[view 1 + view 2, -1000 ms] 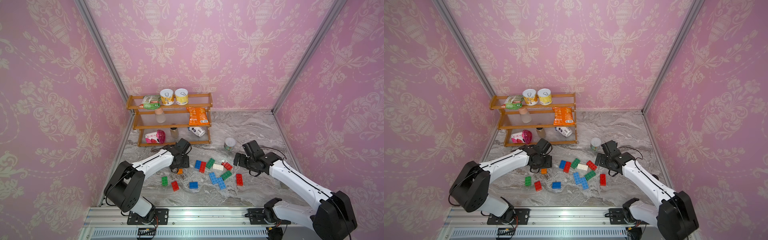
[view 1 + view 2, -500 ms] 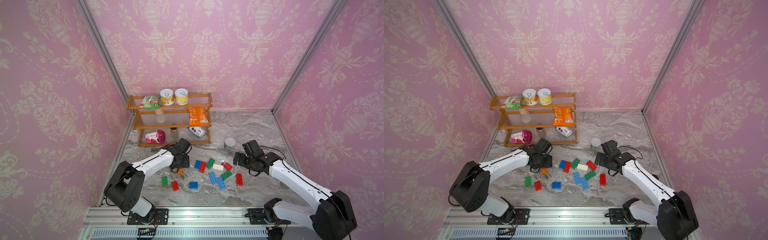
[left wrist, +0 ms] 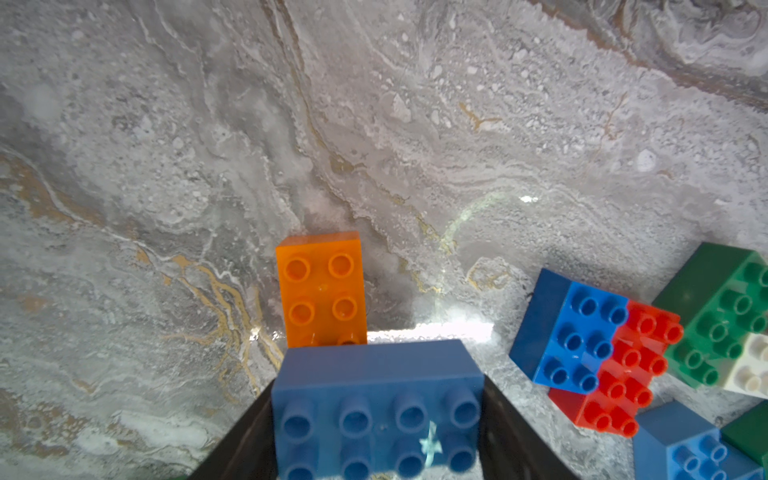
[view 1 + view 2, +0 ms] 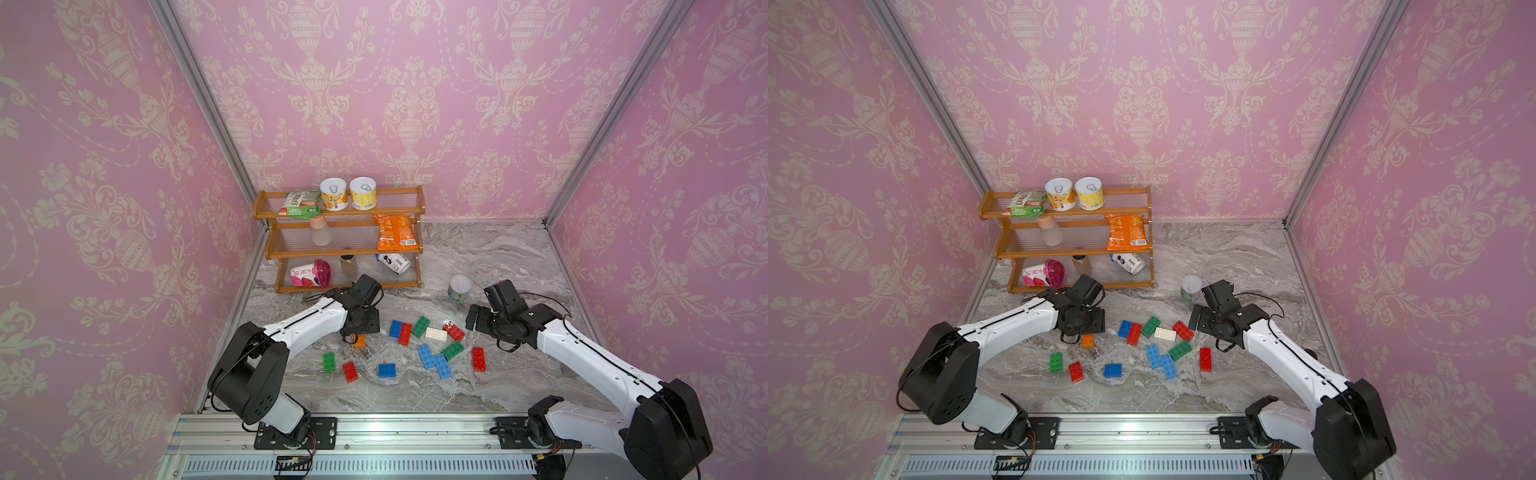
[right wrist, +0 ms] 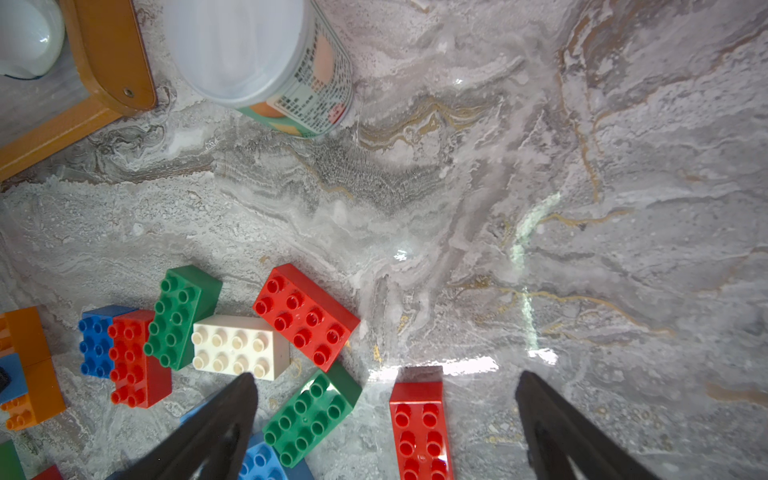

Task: Assemble a rectangle with lego
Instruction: Assemble the lego brick with the lego brick.

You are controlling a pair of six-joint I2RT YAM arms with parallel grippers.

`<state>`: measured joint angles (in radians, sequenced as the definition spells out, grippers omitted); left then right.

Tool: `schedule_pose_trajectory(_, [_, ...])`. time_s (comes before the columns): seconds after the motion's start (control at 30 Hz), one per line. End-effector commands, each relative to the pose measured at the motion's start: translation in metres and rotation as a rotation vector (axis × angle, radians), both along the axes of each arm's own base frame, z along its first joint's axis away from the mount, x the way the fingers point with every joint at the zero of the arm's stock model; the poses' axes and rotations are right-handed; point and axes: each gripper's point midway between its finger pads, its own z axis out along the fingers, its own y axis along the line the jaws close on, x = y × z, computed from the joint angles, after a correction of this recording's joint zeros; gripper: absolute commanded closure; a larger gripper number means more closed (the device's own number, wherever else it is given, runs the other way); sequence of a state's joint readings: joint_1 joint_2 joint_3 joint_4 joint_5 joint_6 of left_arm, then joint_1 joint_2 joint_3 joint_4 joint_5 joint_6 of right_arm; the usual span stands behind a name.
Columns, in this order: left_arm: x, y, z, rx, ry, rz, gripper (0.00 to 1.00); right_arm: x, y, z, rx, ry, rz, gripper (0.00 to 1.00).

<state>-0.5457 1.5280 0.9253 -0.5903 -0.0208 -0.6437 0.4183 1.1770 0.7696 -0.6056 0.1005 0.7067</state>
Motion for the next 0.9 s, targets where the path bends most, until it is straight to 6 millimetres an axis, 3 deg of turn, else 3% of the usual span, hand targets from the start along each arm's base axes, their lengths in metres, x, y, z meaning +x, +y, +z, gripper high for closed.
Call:
schedule_pose_trajectory(0.0, [0.004, 0.003, -0.001, 0.004, -0.009, 0.003, 1.0, 0.0, -0.002, -0.004, 0.0, 0.011, -0.011, 0.0])
schedule_pose_trajectory(0.87, [-0.007, 0.008, -0.01, 0.009, 0.029, 0.01, 1.0, -0.003, -0.003, -0.004, 0.007, 0.008, -0.018, 0.0])
